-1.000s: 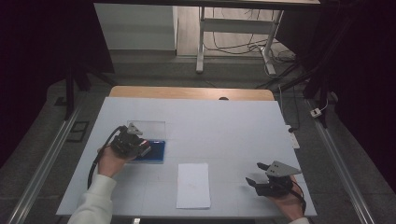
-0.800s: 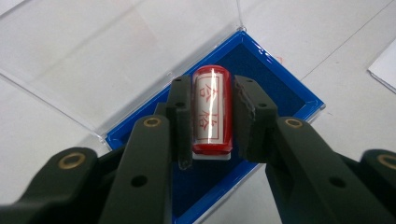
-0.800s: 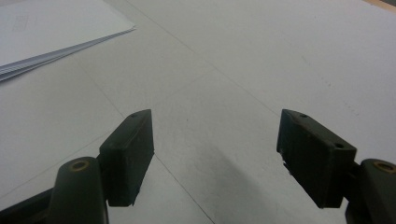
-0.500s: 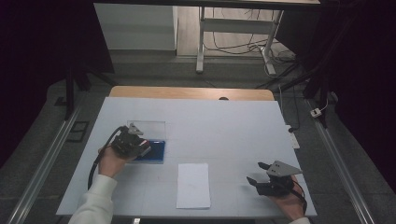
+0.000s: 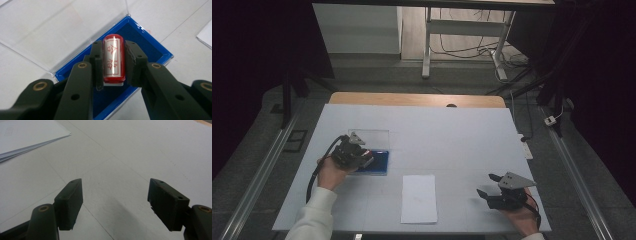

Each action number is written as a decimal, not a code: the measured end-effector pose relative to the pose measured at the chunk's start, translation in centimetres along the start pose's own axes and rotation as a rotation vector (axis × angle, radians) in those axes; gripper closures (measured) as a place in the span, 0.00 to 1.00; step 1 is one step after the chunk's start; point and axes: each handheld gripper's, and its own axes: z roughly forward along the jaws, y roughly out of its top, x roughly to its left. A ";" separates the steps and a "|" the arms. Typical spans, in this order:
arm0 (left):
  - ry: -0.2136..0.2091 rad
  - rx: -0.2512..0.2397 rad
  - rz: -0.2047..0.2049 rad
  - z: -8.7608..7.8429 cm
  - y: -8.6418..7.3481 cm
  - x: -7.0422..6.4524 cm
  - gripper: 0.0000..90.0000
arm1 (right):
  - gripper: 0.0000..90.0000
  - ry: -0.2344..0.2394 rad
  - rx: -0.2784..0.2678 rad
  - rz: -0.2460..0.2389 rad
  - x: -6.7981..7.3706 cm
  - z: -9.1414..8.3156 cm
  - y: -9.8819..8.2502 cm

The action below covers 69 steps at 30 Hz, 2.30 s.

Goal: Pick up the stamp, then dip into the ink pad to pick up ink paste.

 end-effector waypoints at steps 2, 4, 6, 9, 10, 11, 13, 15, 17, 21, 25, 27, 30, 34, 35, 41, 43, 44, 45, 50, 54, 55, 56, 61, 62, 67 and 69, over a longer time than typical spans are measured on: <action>-0.007 -0.004 -0.003 -0.1 0.0 0.1 0.79 | 0.31 0.000 -0.002 0.000 0.0 0.0 0.0; -0.022 -0.020 -0.017 -0.2 0.0 0.2 0.79 | 0.31 0.000 -0.002 0.000 0.0 0.0 0.0; -0.045 -0.030 -0.022 -0.6 0.0 0.3 0.79 | 0.31 -0.005 0.001 0.002 0.0 0.0 -0.1; -0.047 -0.048 -0.022 -1.3 0.2 0.3 0.79 | 0.31 -0.006 0.002 0.002 0.0 0.0 -0.1; -0.047 -0.060 -0.022 -1.7 0.3 0.2 0.79 | 0.31 -0.006 0.003 0.002 0.0 0.0 -0.1; -0.047 -0.068 -0.020 -1.9 0.3 0.2 0.79 | 0.31 -0.005 0.002 0.001 0.0 0.0 0.0; -0.050 -0.092 -0.021 -2.6 0.4 0.2 0.79 | 0.31 -0.004 -0.001 0.000 0.0 -0.1 0.0; -0.046 -0.105 -0.020 -3.3 0.5 0.2 0.79 | 0.31 -0.003 0.002 0.001 0.0 0.0 0.0; -0.047 -0.117 -0.016 -4.0 0.6 0.2 0.79 | 0.31 -0.003 0.003 0.000 0.0 0.0 0.0; -0.045 -0.147 -0.012 -5.4 0.8 0.2 0.79 | 0.31 -0.007 0.002 0.000 0.1 -0.1 0.0; -0.040 -0.180 -0.007 -6.9 0.9 0.0 0.79 | 0.31 -0.005 0.001 0.001 0.1 -0.1 0.0; -0.037 -0.194 -0.003 -7.5 1.0 -0.1 0.79 | 0.31 -0.003 0.000 0.003 0.1 0.0 0.0; -0.032 -0.210 0.001 -8.2 1.1 -0.3 0.79 | 0.31 -0.001 -0.001 0.003 0.1 0.0 0.0; -0.036 -0.218 0.007 -8.5 1.2 -0.4 0.79 | 0.31 -0.002 0.004 0.004 0.1 0.0 0.0; -0.037 -0.214 0.005 -8.4 1.2 -0.4 0.79 | 0.31 -0.002 0.004 0.004 0.1 0.0 0.0; -0.048 -0.169 0.000 -6.8 1.2 -0.3 0.79 | 0.31 -0.002 -0.001 0.004 0.1 0.0 0.0; -0.049 -0.148 0.007 -6.2 1.2 -0.4 0.79 | 0.31 -0.002 0.000 0.003 0.1 0.0 0.0; -0.045 -0.138 0.009 -5.9 1.3 -0.4 0.79 | 0.31 -0.002 0.000 0.003 0.1 0.1 0.0; -0.039 -0.126 0.013 -5.6 1.3 -0.5 0.79 | 0.31 -0.002 0.000 0.003 0.1 0.1 0.0; -0.035 -0.085 0.008 -4.3 1.1 -0.3 0.79 | 0.31 0.001 0.001 0.004 0.1 0.1 -0.1; -0.031 -0.055 0.010 -3.4 1.1 -0.3 0.79 | 0.31 0.008 0.003 0.004 0.1 0.1 -0.1; -0.032 -0.050 0.012 -3.3 1.1 -0.3 0.79 | 0.31 0.007 0.007 0.001 0.1 0.1 -0.1; -0.031 -0.045 0.012 -3.1 1.1 -0.3 0.79 | 0.31 0.009 0.007 0.002 0.1 0.1 -0.1; -0.019 -0.028 0.023 -2.7 1.2 -0.5 0.79 | 0.31 0.008 0.008 0.000 0.2 0.1 -0.1; -0.017 -0.027 0.024 -2.6 1.2 -0.5 0.79 | 0.31 0.014 0.004 0.002 0.2 0.2 -0.1; -0.012 -0.007 0.028 -2.0 1.2 -0.5 0.79 | 0.31 0.014 0.006 0.001 0.2 0.2 -0.2; -0.008 0.000 0.031 -1.7 1.2 -0.5 0.79 | 0.31 0.018 0.011 -0.002 0.3 0.1 -0.2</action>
